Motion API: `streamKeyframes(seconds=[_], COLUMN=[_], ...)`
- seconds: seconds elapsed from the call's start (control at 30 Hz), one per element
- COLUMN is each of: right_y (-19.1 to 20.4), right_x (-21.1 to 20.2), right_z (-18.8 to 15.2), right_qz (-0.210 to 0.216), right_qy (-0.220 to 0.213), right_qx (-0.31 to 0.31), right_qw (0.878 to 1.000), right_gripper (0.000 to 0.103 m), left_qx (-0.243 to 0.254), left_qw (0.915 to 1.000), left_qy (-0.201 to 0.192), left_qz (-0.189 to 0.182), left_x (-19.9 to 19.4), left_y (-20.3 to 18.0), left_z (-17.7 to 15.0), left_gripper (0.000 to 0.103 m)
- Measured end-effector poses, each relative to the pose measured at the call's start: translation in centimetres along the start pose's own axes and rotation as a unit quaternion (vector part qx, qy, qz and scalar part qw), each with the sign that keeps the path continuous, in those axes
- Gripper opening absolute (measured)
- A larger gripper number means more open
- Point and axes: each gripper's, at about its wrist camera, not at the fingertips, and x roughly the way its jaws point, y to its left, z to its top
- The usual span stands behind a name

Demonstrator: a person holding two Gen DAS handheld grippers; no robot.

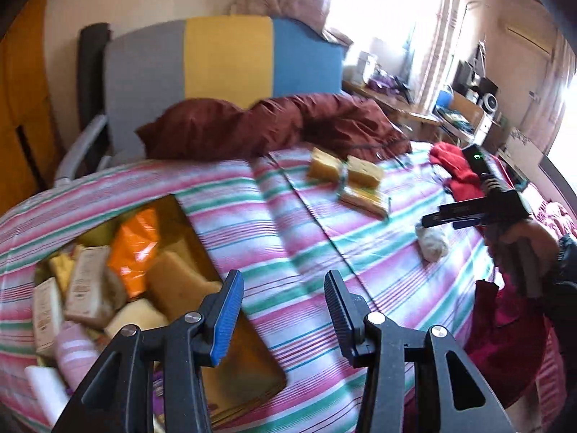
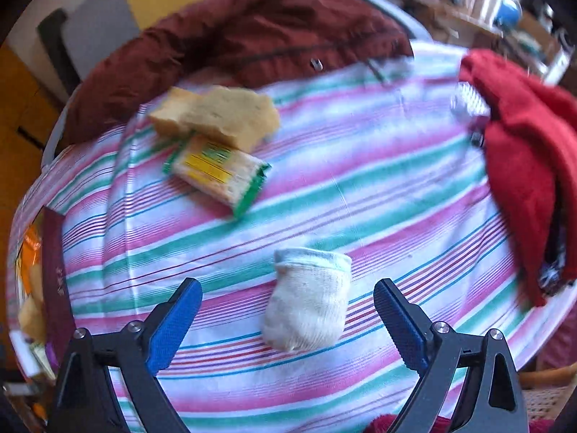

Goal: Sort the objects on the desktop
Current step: 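Grasp the white sock with the right gripper and lift it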

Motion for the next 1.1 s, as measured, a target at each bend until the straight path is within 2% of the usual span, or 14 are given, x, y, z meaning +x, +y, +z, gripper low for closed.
streamKeyframes(seconds=[0.07, 0.13, 0.23, 0.37, 0.57, 0.73, 1.0, 1.1], right_y=[-0.3, -0.3, -0.1, -0.5, -1.7, -2.8, -2.7, -2.9], right_x=[1.2, 2.1, 3.0, 2.6, 0.1, -1.8, -3.0, -3.3], right_z=[-0.1, -0.3, -0.4, -0.2, 0.2, 0.7, 0.8, 0.8], right_qz=[0.007, 0.006, -0.014, -0.01, -0.011, -0.001, 0.028, 0.042], right_qy=[0.018, 0.028, 0.044, 0.029, -0.027, -0.075, -0.111, -0.116], right_qx=[0.0, -0.011, -0.031, -0.027, -0.002, 0.028, 0.044, 0.047], right_qw=[1.0, 1.0, 0.998, 0.999, 1.0, 0.997, 0.992, 0.991], right_gripper=[0.09, 0.07, 0.058, 0.055, 0.055, 0.055, 0.055, 0.055], left_qx=[0.003, 0.002, -0.001, -0.026, -0.043, -0.036, -0.098, -0.125], left_qw=[0.9999, 0.9995, 0.9983, 0.9931, 0.9867, 0.9838, 0.9715, 0.9679], left_qy=[0.012, 0.026, 0.047, 0.088, 0.124, 0.146, 0.196, 0.2], left_qz=[-0.008, -0.019, -0.035, -0.073, -0.096, -0.098, -0.092, -0.087], left_x=[1.0, 2.2, 3.9, 6.9, 11.3, 15.4, 22.5, 24.8], left_y=[-0.7, -1.3, -2.3, -3.6, -6.3, -9.3, -11.3, -11.8], left_z=[0.4, 0.9, 1.5, 2.1, 3.9, 6.3, 9.6, 10.7], left_gripper=[0.047, 0.047, 0.047, 0.047, 0.047, 0.047, 0.047, 0.053])
